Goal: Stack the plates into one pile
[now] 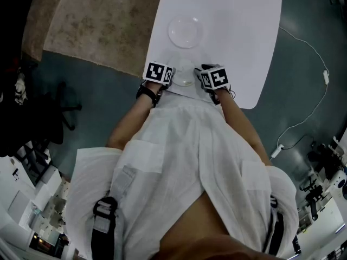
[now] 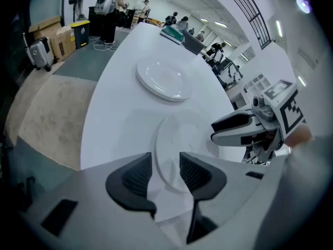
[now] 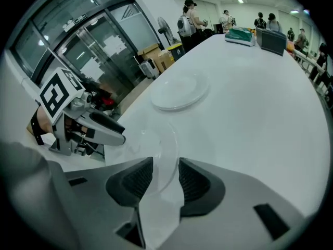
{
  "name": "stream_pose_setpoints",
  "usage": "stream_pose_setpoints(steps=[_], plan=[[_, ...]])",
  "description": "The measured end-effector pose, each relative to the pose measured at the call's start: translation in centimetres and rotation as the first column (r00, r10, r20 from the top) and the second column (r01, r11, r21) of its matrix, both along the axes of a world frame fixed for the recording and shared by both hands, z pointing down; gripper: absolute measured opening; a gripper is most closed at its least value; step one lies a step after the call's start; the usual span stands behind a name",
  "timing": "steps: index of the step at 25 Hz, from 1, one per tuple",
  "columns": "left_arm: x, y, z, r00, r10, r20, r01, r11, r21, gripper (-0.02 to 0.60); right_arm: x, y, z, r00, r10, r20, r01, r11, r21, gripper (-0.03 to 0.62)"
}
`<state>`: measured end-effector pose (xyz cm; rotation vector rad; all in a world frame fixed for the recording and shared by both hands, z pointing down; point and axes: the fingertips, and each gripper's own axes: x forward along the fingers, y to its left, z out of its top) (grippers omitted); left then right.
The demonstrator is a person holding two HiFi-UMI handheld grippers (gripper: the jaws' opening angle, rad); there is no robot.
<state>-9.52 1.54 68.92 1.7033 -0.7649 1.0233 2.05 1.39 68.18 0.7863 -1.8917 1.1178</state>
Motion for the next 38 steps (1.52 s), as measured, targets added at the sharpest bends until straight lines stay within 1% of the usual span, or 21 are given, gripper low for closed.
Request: stream_pose_setpoints(steps=[1, 2, 4, 5, 8, 17, 23, 27, 30, 33, 38], plan=[[0.0, 0.0, 0.0, 1.0, -0.009, 0.006, 0.009, 1.0, -0.003, 0.17, -0.2, 0.0, 0.0, 1.0, -0.008, -0.004, 0.008, 1.0, 0.0, 0.172], [0.0, -0.1, 0.0, 1.0, -0.015, 0.015, 0.015, 1.0, -0.006, 0.154, -0.3, 0.1, 0.0, 1.0, -0.02, -0.014, 0.02, 1.0, 0.002, 0.159], [-0.3, -0.3, 0.2, 0.999, -0.02, 0.041, 0.02, 1.0, -0.005, 0.096, -0.4, 0.0, 0.2, 0.998, -0.043, -0.043, 0.044, 0.999, 0.012, 0.116], [-0.4, -0.3, 0.3, 0.999, -0.021, 0.049, 0.021, 1.0, -0.004, 0.092, -0.5, -0.1, 0.3, 0.997, -0.052, -0.053, 0.053, 0.999, 0.013, 0.114], [-0.6, -0.4, 0.3, 0.998, -0.024, 0.057, 0.024, 1.0, 0.0, 0.092, -0.7, -0.2, 0.3, 0.997, -0.059, -0.055, 0.059, 0.998, 0.007, 0.112], [-0.6, -0.5, 0.1, 0.997, -0.029, 0.075, 0.03, 1.0, -0.009, 0.086, -0.6, -0.2, 0.1, 0.996, -0.03, -0.088, 0.028, 0.999, -0.028, 0.101], [-0.3, -2.1, -0.5, 0.996, -0.044, 0.077, 0.043, 0.999, 0.024, 0.083, 0.0, -1.9, -0.8, 0.997, 0.025, -0.077, -0.024, 1.0, 0.007, 0.083], [0.0, -3.9, -1.2, 0.996, -0.03, 0.079, 0.026, 0.998, 0.05, 0.081, 0.2, -3.7, -1.5, 0.995, 0.045, -0.086, -0.042, 0.998, 0.041, 0.081], [0.1, -4.5, -2.2, 0.997, -0.028, 0.076, 0.026, 0.999, 0.027, 0.078, 0.3, -5.3, -2.1, 0.995, 0.065, -0.082, -0.06, 0.996, 0.065, 0.08], [0.2, -6.9, -2.2, 0.997, -0.039, 0.07, 0.033, 0.995, 0.092, 0.08, 0.4, -6.9, -2.4, 0.994, 0.083, -0.077, -0.076, 0.993, 0.088, 0.08], [0.5, -9.8, -2.2, 0.996, -0.047, 0.071, 0.039, 0.994, 0.103, 0.08, 0.7, -9.6, -2.4, 0.991, 0.105, -0.085, -0.096, 0.99, 0.107, 0.08]])
